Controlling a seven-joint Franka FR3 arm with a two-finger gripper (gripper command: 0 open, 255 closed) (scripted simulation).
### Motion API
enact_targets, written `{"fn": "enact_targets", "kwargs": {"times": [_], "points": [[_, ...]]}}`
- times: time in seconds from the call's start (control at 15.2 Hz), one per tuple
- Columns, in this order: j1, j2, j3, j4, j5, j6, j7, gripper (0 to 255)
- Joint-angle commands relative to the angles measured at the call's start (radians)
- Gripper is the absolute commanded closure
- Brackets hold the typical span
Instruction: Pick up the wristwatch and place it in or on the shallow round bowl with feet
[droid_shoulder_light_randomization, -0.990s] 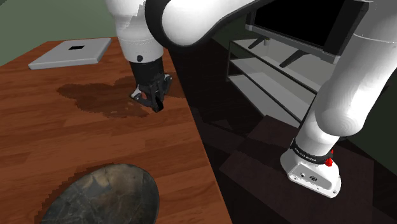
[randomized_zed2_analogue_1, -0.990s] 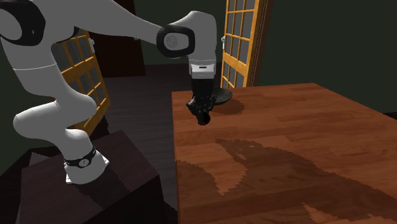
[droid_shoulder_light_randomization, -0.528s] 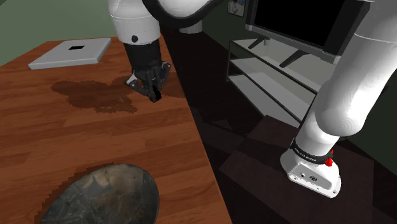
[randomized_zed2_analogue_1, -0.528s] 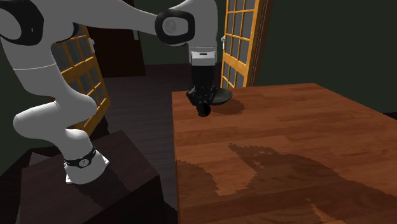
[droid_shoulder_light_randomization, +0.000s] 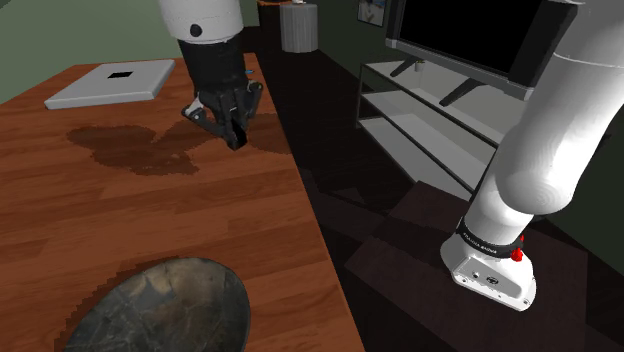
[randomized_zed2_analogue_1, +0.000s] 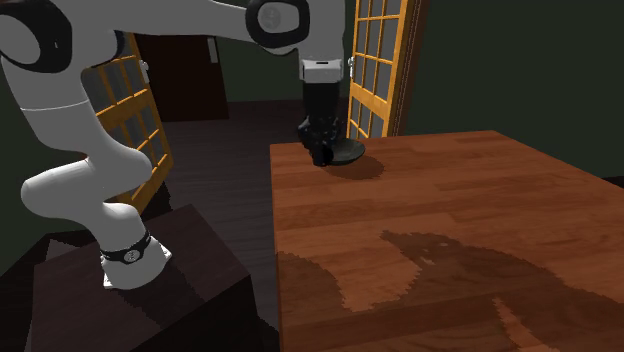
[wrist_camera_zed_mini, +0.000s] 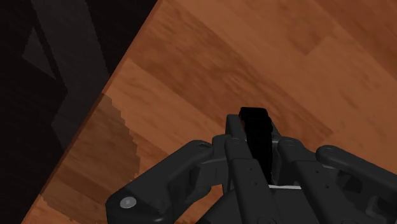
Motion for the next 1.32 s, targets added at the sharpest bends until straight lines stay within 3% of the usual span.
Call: {"fn": "enact_targets", "kwargs": {"times": [0.0,0.33,0.59,0.86,1.25], "points": [[0.025,0.022,0.024,0.022,-0.015,-0.013,0.051,255],[0.116,0.125,0.086,0.118,-0.086,-0.059,0.203,255],[0.218,0.232,0.118,0.224,-0.162,-0.110,0.324,255],[0.349,0.355,0.127,0.362,-0.245,-0.176,0.433,255],[0.593,0.557,0.099,0.645,-0.367,-0.302,0.543,255]]}}
